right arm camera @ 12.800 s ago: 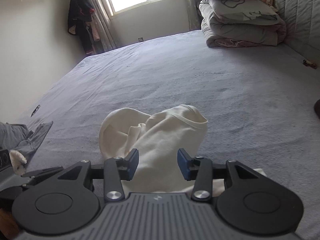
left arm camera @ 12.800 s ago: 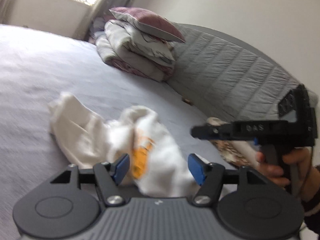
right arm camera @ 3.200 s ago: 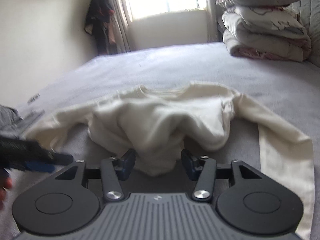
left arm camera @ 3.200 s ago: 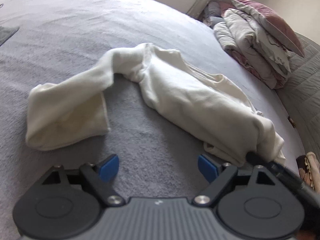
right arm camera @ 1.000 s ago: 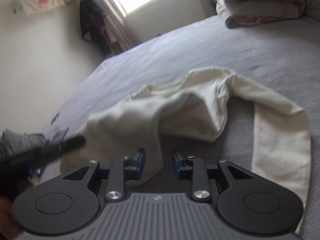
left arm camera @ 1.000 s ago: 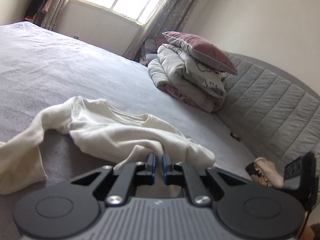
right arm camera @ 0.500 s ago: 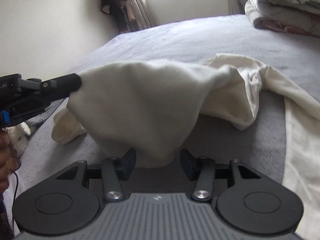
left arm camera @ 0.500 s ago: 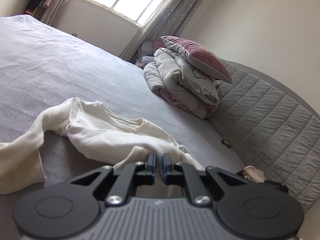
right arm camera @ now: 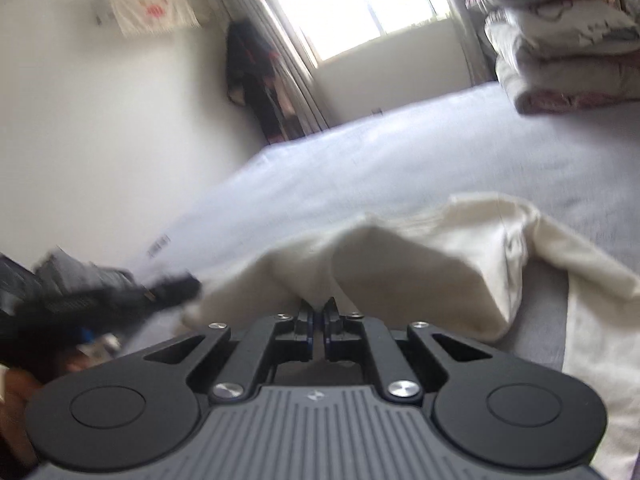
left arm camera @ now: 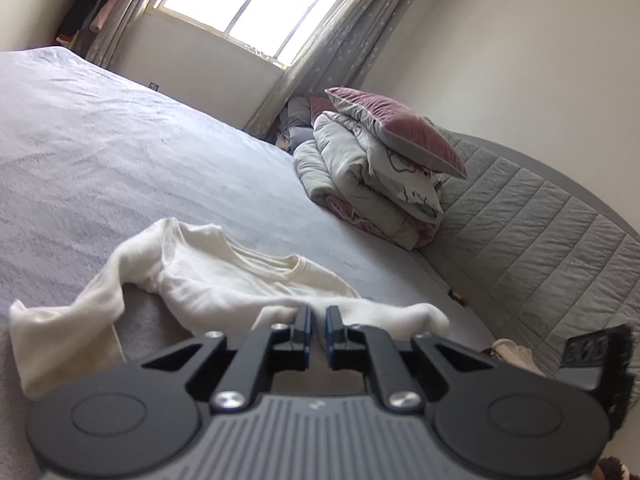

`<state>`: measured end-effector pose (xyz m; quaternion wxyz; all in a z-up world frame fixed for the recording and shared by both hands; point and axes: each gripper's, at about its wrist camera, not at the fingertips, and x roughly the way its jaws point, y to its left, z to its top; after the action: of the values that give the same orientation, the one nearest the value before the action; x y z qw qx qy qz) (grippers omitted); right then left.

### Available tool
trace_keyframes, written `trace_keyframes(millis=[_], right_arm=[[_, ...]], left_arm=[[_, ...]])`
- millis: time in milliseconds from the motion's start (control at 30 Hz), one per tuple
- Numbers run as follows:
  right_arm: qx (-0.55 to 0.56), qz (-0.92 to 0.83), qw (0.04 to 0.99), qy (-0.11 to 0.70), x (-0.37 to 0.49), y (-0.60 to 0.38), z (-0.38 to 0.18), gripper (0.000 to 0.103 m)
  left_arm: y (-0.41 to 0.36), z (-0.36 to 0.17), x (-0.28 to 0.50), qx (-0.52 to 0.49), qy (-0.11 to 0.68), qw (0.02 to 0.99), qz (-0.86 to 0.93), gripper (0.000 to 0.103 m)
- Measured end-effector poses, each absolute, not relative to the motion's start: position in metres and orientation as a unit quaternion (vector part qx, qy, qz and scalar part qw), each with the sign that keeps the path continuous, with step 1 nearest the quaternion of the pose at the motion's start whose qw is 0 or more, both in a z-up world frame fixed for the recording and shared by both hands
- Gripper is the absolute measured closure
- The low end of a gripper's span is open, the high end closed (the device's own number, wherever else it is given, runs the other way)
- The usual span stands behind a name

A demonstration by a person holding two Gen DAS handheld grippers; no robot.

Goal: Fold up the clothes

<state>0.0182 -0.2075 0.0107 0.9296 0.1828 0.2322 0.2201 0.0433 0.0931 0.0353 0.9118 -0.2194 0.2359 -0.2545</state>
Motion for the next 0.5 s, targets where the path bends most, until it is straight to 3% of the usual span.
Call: trace_keyframes(millis=[67, 333, 400, 500], right_arm=[[0.189, 0.229, 0.929, 0.221, 0.013, -0.208, 0.021, 0.097], [0.196, 0.246, 0.924, 0.216, -0.005, -0.201, 0.033, 0.097], [0.199, 0.245, 0.923, 0.219, -0.002, -0.198, 0.031, 0.097], [0.207, 0.245, 0.92, 0.226, 0.002, -0.193, 0.029, 0.097]], left_arm=[[0.095, 0.039, 0.038, -0.216, 0.23, 0.913, -0.258, 0.103], [0.097, 0.039, 0.026, -0.196, 0.253, 0.911, -0.261, 0.102], [0.098, 0.031, 0.026, -0.197, 0.273, 0.905, -0.259, 0.096], [0.096, 0.021, 0.023, -0.19, 0.293, 0.9, -0.26, 0.079]])
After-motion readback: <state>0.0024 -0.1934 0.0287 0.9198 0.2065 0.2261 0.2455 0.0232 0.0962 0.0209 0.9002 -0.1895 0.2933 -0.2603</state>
